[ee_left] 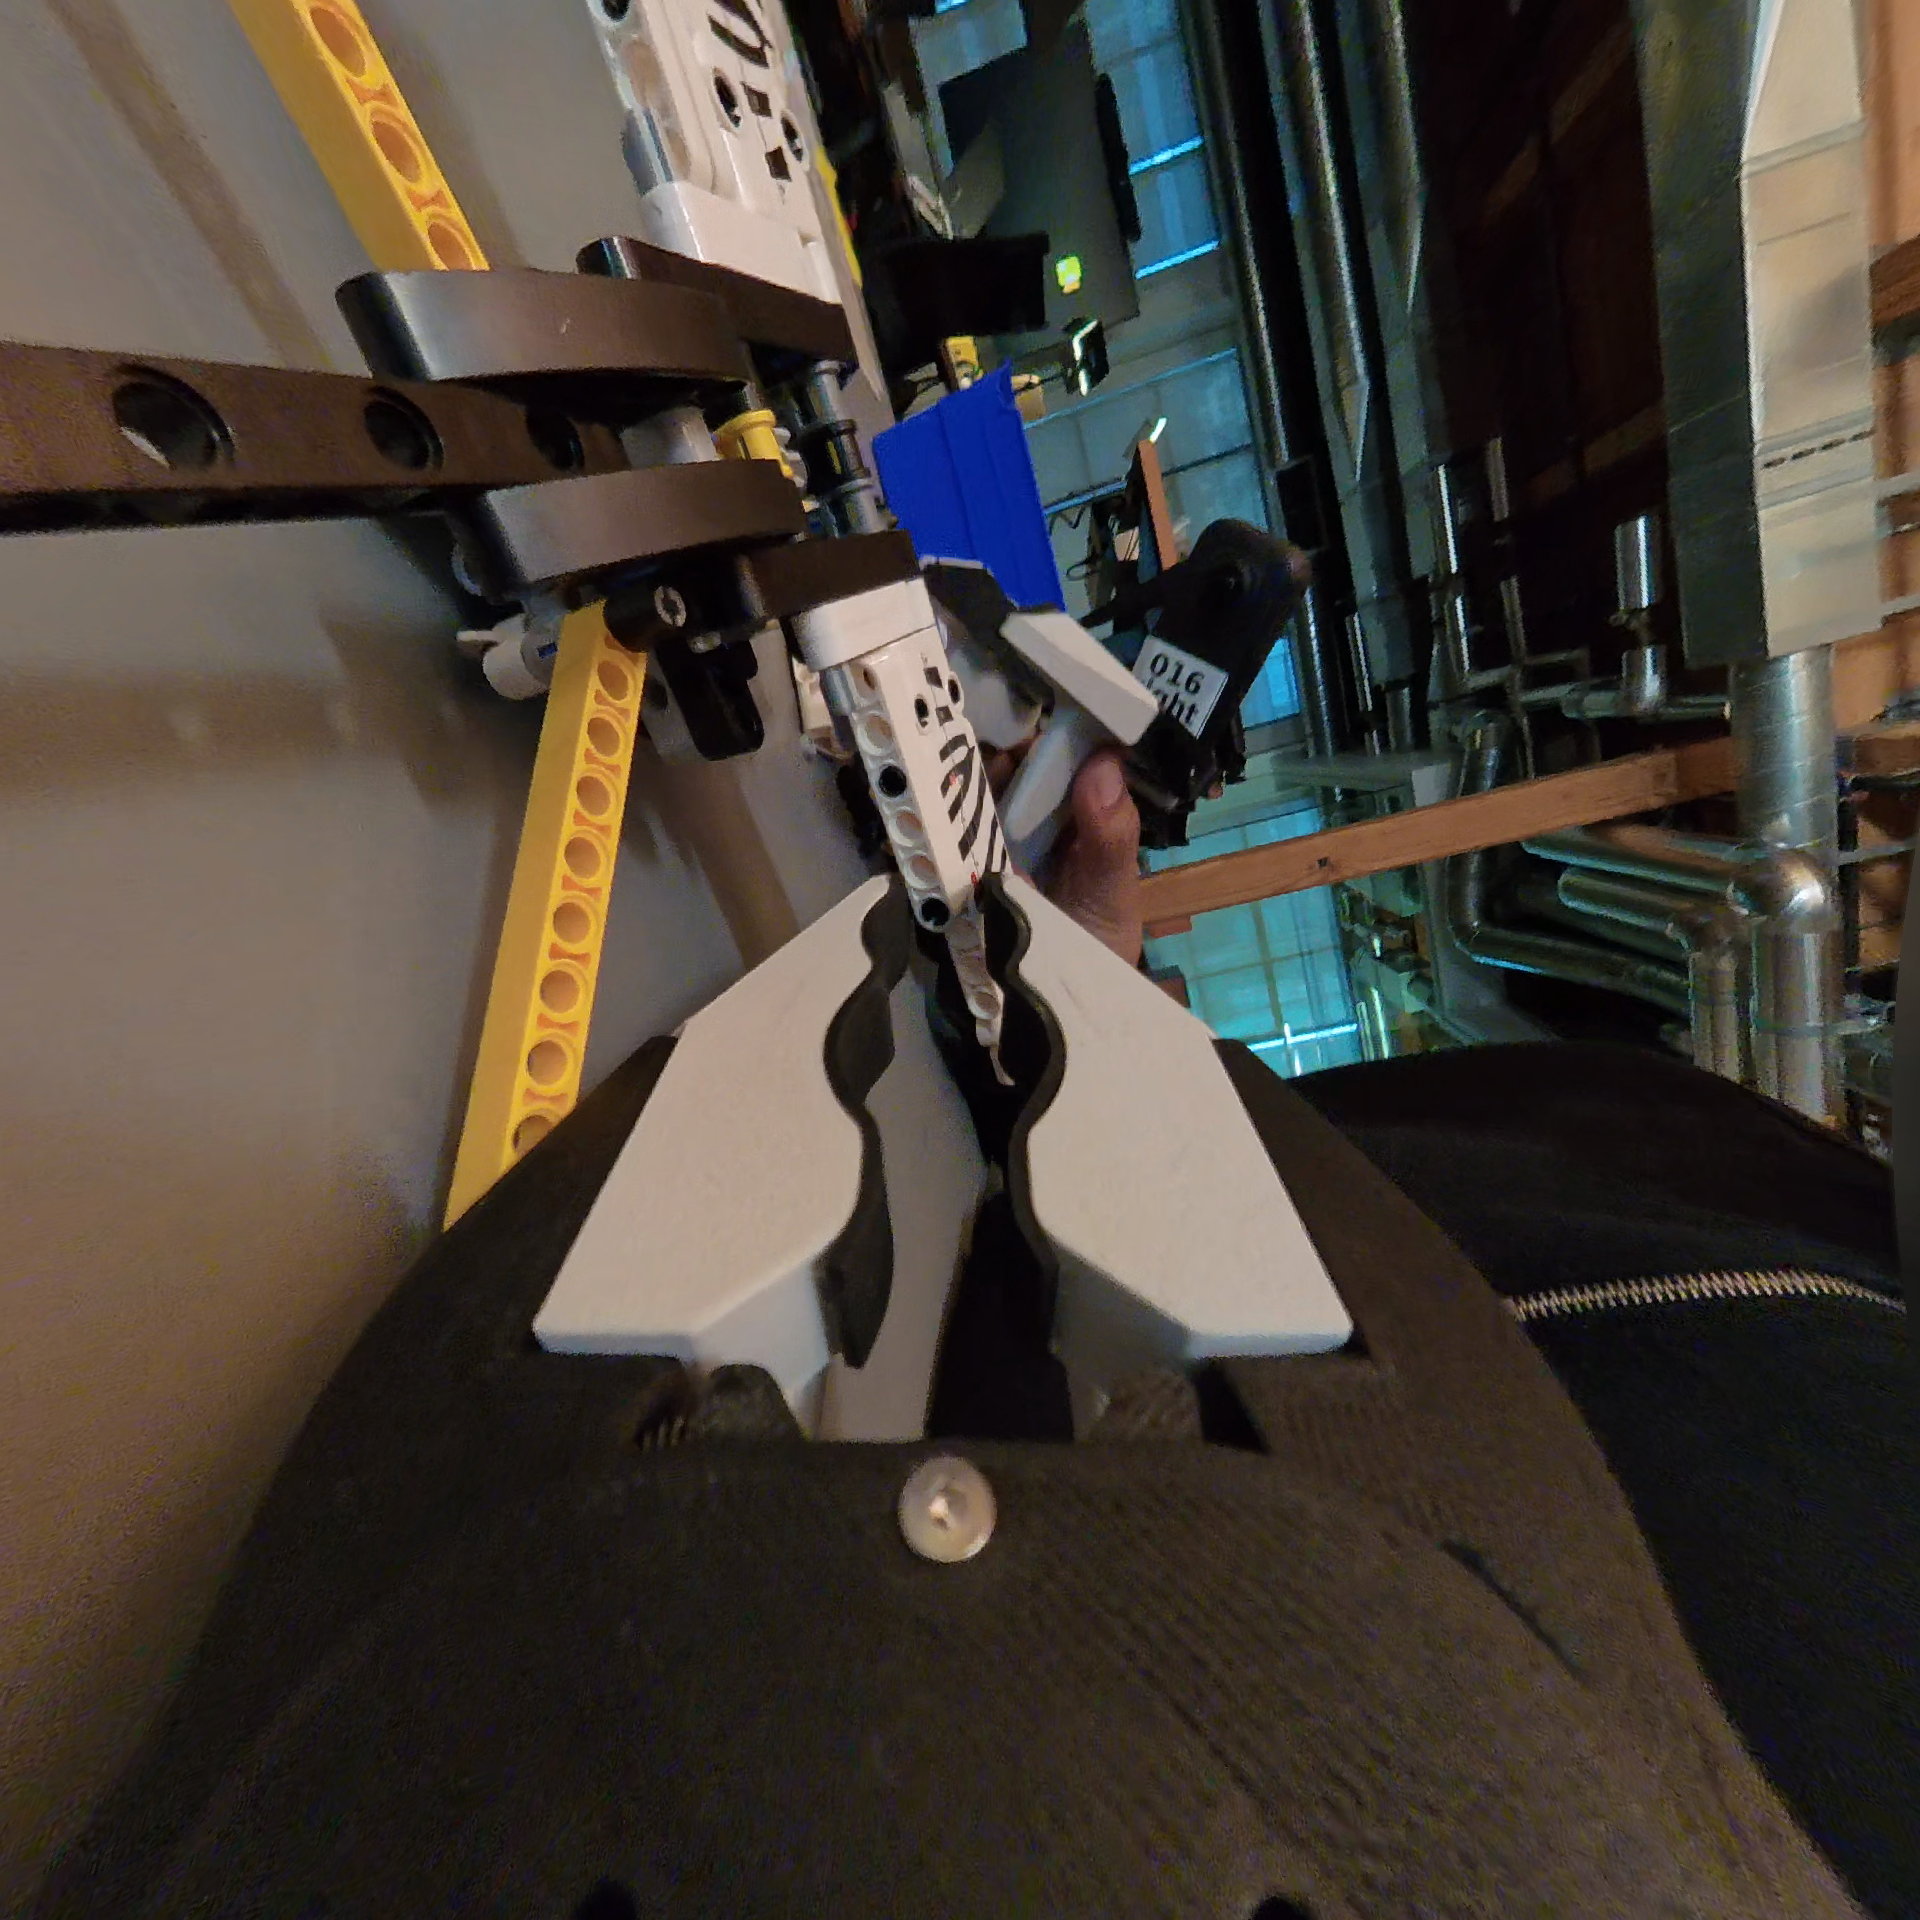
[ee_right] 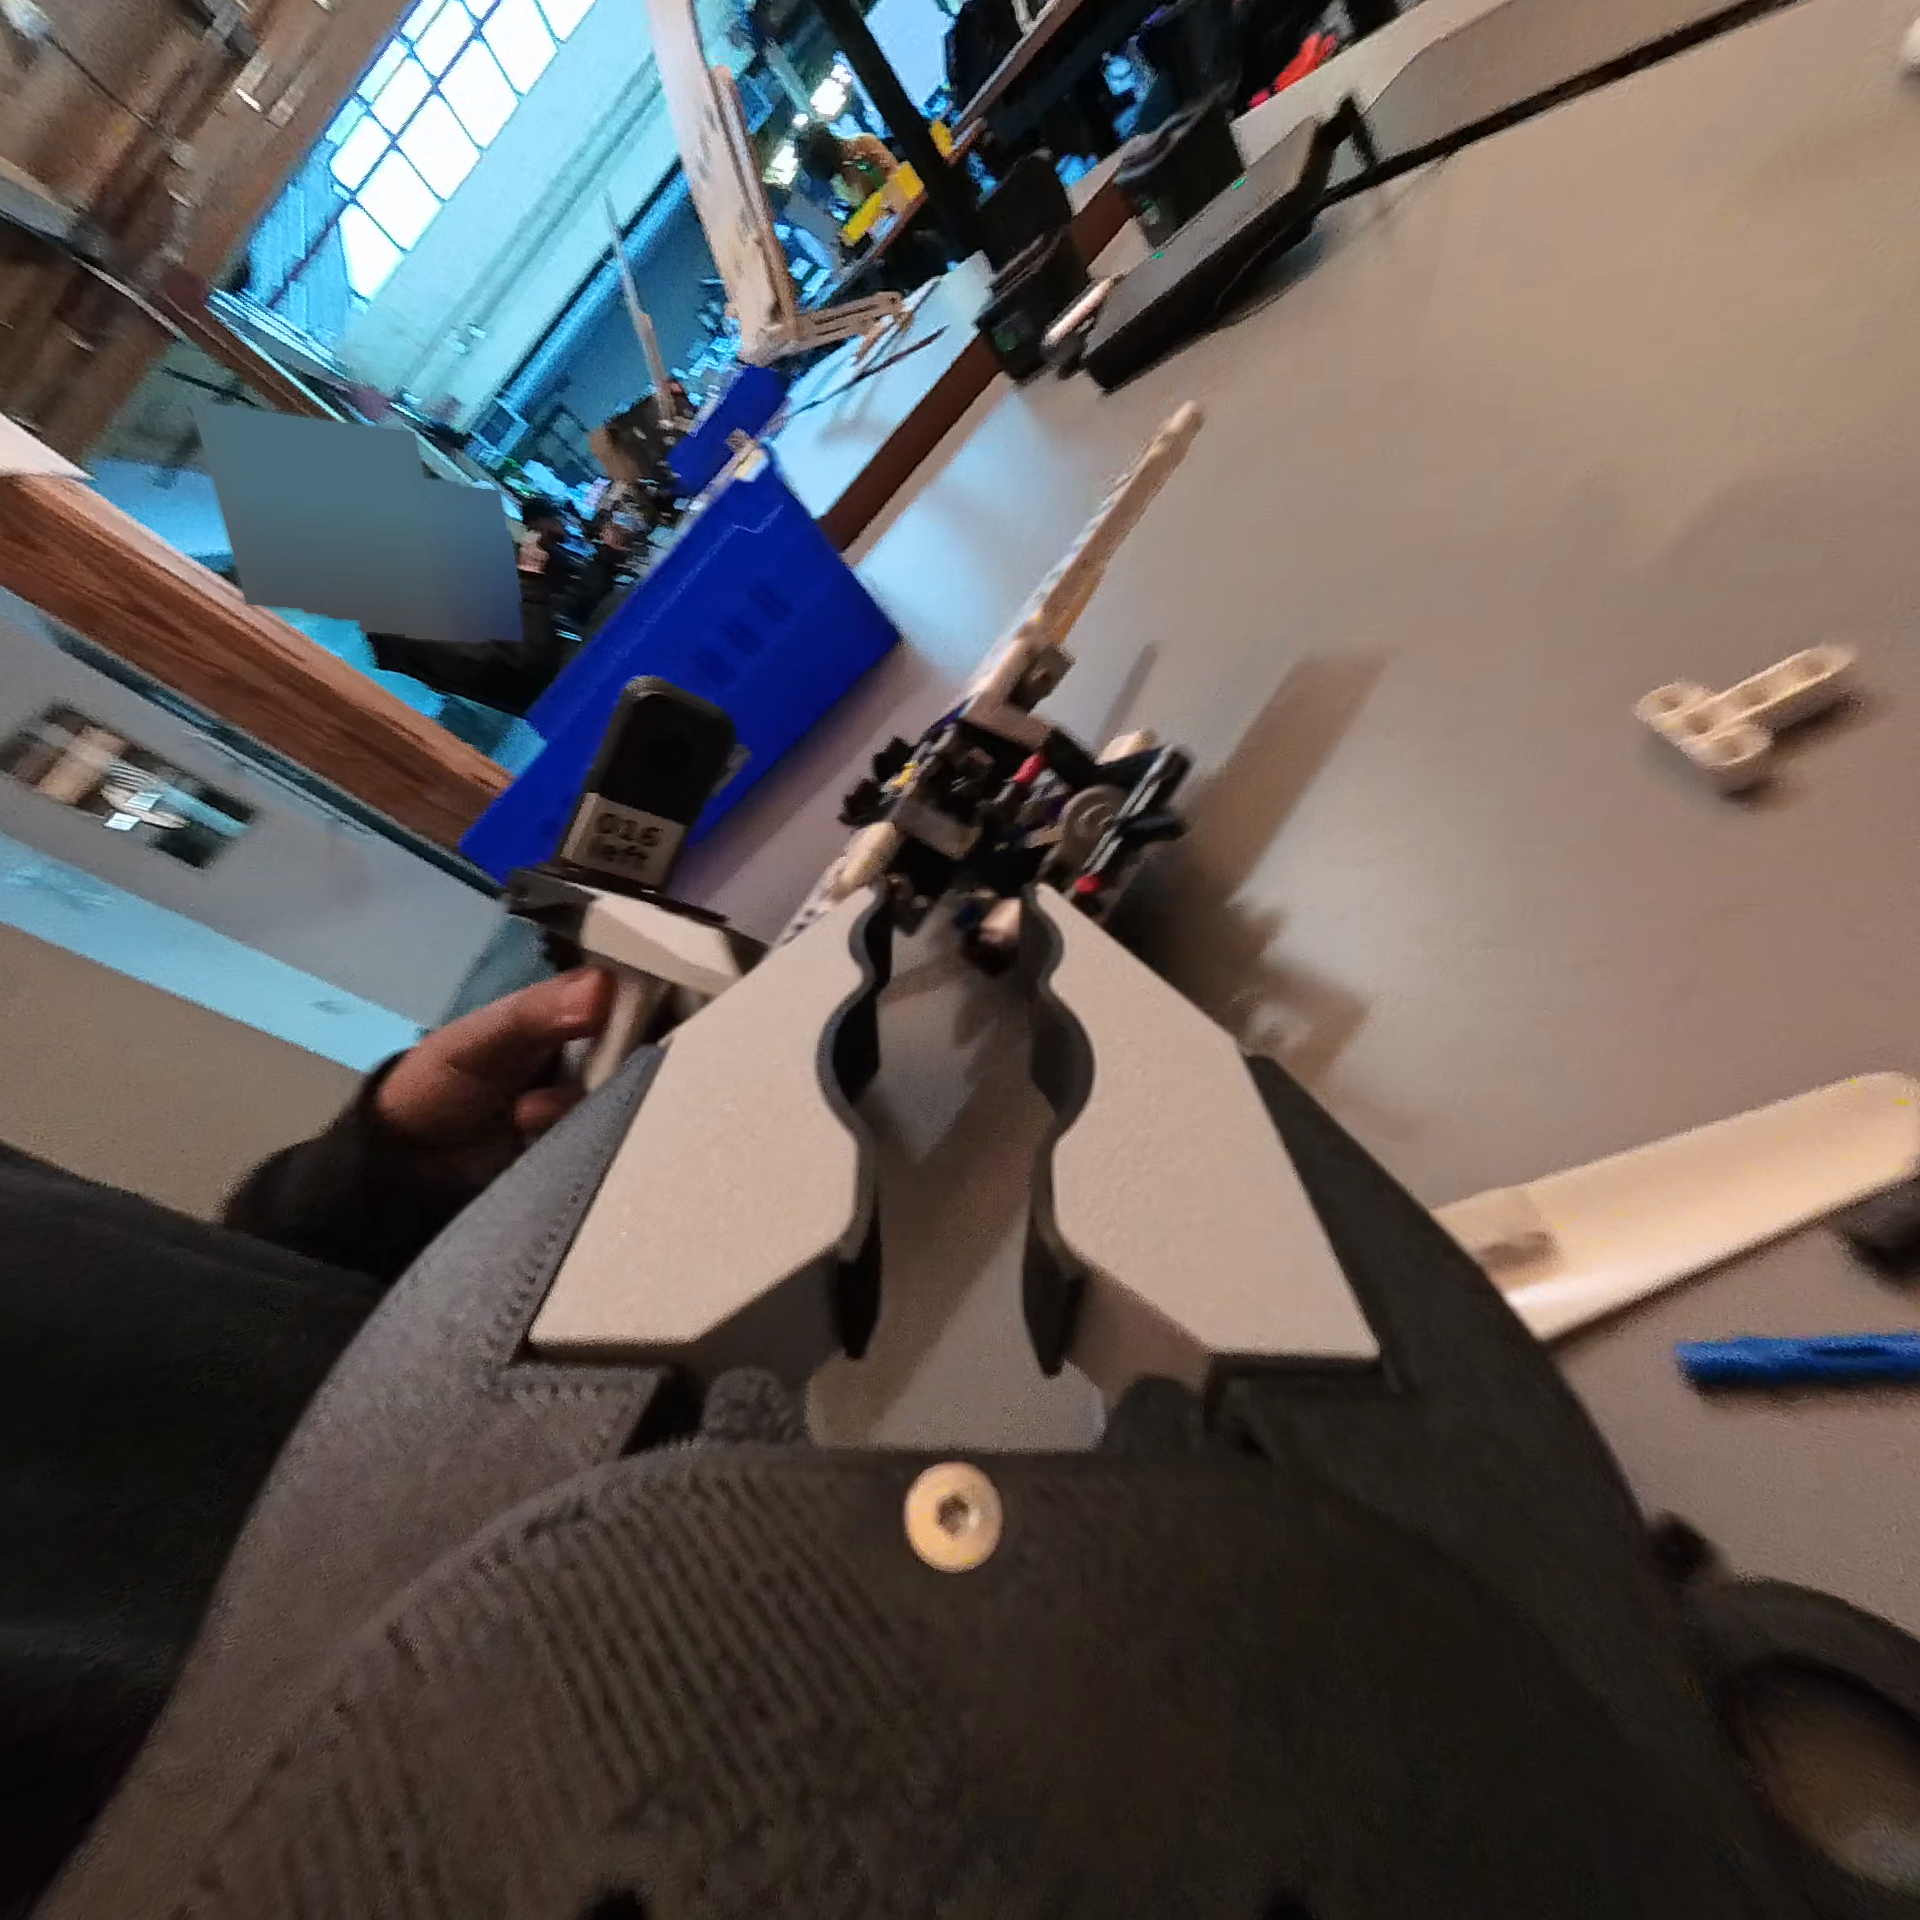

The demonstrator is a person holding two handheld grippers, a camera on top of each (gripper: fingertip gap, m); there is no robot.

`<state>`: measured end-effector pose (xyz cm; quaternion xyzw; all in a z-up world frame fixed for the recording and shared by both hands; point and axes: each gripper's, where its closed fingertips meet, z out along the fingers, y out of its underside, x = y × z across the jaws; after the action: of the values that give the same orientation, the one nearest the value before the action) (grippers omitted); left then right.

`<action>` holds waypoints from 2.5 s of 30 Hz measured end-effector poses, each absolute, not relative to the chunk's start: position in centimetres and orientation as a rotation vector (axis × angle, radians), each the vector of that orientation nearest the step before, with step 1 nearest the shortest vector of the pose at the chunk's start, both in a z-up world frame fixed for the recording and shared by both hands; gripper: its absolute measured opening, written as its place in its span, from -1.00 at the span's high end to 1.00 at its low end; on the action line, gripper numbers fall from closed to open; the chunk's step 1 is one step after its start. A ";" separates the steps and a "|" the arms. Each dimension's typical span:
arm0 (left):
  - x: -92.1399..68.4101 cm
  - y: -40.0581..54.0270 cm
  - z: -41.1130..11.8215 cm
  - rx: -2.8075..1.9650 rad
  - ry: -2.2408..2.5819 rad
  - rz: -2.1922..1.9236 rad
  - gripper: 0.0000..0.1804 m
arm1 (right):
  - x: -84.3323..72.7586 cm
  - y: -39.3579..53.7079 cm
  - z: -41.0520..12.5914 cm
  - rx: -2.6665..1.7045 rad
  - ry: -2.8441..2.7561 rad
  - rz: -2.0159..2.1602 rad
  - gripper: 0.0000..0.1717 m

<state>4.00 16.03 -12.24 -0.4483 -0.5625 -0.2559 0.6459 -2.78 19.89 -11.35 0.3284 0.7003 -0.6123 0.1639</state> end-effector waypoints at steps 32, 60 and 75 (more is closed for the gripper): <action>1.1 1.5 -4.5 -1.143 -1.250 0.120 0.56 | -6.7 17.8 -9.3 0.503 2.396 -2.063 0.70; 2.9 9.6 -11.6 -1.973 -1.245 0.250 0.33 | 1.4 16.3 -13.2 1.072 1.934 -1.507 0.45; 3.5 9.2 -14.5 -2.026 -1.296 0.094 0.29 | 1.8 13.8 -14.3 1.064 1.612 -1.364 0.88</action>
<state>3.47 9.20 -14.48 -0.7858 -0.5023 0.0363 0.3591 1.75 13.76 -14.31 0.4166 0.6310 -0.5338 0.3787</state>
